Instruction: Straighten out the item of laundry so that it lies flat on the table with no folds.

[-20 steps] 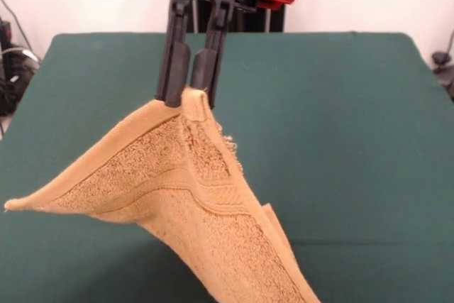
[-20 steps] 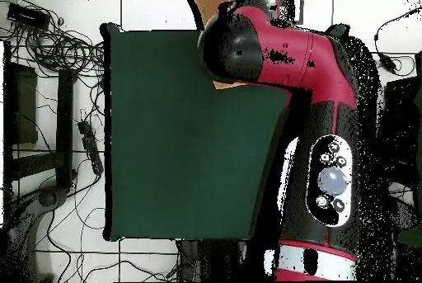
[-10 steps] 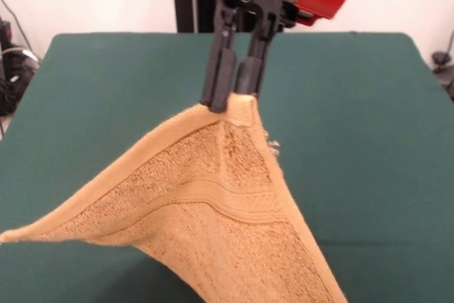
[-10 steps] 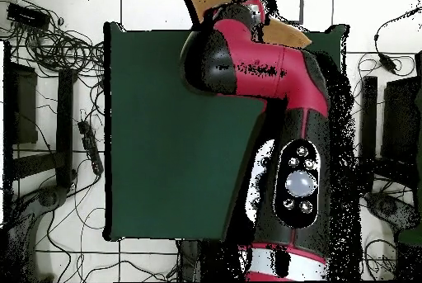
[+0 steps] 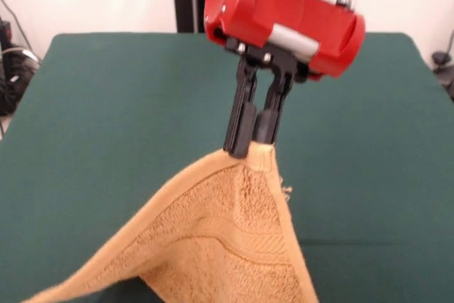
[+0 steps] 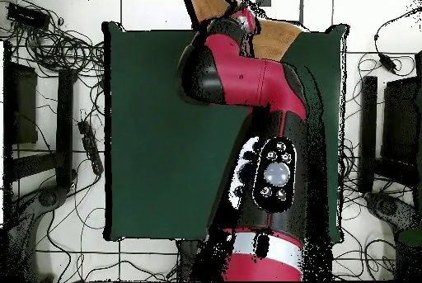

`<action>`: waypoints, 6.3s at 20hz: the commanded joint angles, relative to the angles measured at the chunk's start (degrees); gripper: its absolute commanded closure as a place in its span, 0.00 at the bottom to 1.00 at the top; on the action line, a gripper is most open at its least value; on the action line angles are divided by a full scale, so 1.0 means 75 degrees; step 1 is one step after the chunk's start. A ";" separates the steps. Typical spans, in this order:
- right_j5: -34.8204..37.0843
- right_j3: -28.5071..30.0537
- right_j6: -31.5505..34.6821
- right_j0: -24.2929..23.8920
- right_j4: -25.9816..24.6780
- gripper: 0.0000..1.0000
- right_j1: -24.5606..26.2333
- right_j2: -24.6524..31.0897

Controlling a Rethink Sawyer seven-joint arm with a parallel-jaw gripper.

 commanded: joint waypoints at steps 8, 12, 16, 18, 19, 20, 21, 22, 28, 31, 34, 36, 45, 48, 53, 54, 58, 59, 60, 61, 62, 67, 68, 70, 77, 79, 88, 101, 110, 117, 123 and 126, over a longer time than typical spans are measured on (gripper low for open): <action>-0.1918 0.2245 0.2641 0.0733 0.0839 1.00 0.0855 -0.0587; -0.2456 0.2590 0.2595 0.0973 0.1191 1.00 0.0991 -0.0789; -0.3109 0.3024 0.2569 0.1266 0.1593 1.00 0.1154 -0.0979; -0.3401 0.3242 0.2533 0.1369 0.1758 1.00 0.1198 -0.1006; -0.3518 0.3326 0.2513 0.1399 0.1823 1.00 0.1208 -0.1004; -0.3711 0.3462 0.2521 0.1463 0.1885 1.00 0.1239 -0.1022; -0.3850 0.3570 0.2525 0.1512 0.1937 1.00 0.1256 -0.1030; -0.3989 0.3678 0.2529 0.1561 0.1989 1.00 0.1273 -0.1038; -0.4714 0.4439 0.2536 0.1772 0.2127 1.00 0.1189 -0.0966; -0.5149 0.4856 0.2633 0.1773 0.1975 1.00 0.1073 -0.0849; -0.5706 0.5308 0.2744 0.1807 0.1790 1.00 0.1069 -0.0754; -0.6052 0.5597 0.2837 0.1824 0.1703 1.00 0.1061 -0.0687; -0.7096 0.6981 0.2891 0.2164 0.1746 1.00 0.0880 -0.0598; -0.7529 0.7470 0.2939 0.2285 0.1616 1.00 0.0713 -0.0609; -0.7893 0.8166 0.3046 0.2649 0.1978 1.00 0.0602 -0.0691; -0.7912 0.8265 0.3179 0.2618 0.1894 1.00 0.0485 -0.0633; -0.7285 0.8422 0.3261 0.2548 0.1886 1.00 -0.0007 -0.0458; -0.7047 0.8418 0.3209 0.2535 0.1914 1.00 -0.0129 -0.0436; -0.6811 0.8426 0.3126 0.2555 0.2017 1.00 -0.0249 -0.0442; -0.6576 0.8434 0.3044 0.2574 0.2121 1.00 -0.0368 -0.0449; -0.6411 0.8489 0.3044 0.2616 0.2296 1.00 -0.0475 -0.0446; -0.6738 0.8641 0.3385 0.2715 0.2737 1.00 -0.0192 -0.0339; -0.6793 0.8708 0.3433 0.2740 0.2718 1.00 -0.0182 -0.0311; -0.6842 0.8869 0.3501 0.2831 0.2677 1.00 -0.0225 -0.0253; -0.6586 0.9100 0.3344 0.3571 0.3816 1.00 -0.0294 -0.0202; -0.6647 0.9096 0.3309 0.3745 0.4074 1.00 -0.0115 -0.0184; -0.6558 0.9282 0.3538 0.4108 0.4374 1.00 -0.0106 0.0017; -0.5941 0.9773 0.3319 0.4765 0.5053 1.00 -0.0582 0.0097; -0.6210 1.0092 0.3775 0.5675 0.5482 1.00 -0.0334 0.0215; -0.6032 1.0090 0.3738 0.6064 0.5627 1.00 -0.0380 0.0189; -0.5615 1.0096 0.3453 0.6218 0.5519 1.00 -0.0906 0.0075; -0.5546 1.0128 0.3404 0.6278 0.5340 1.00 -0.0842 0.0114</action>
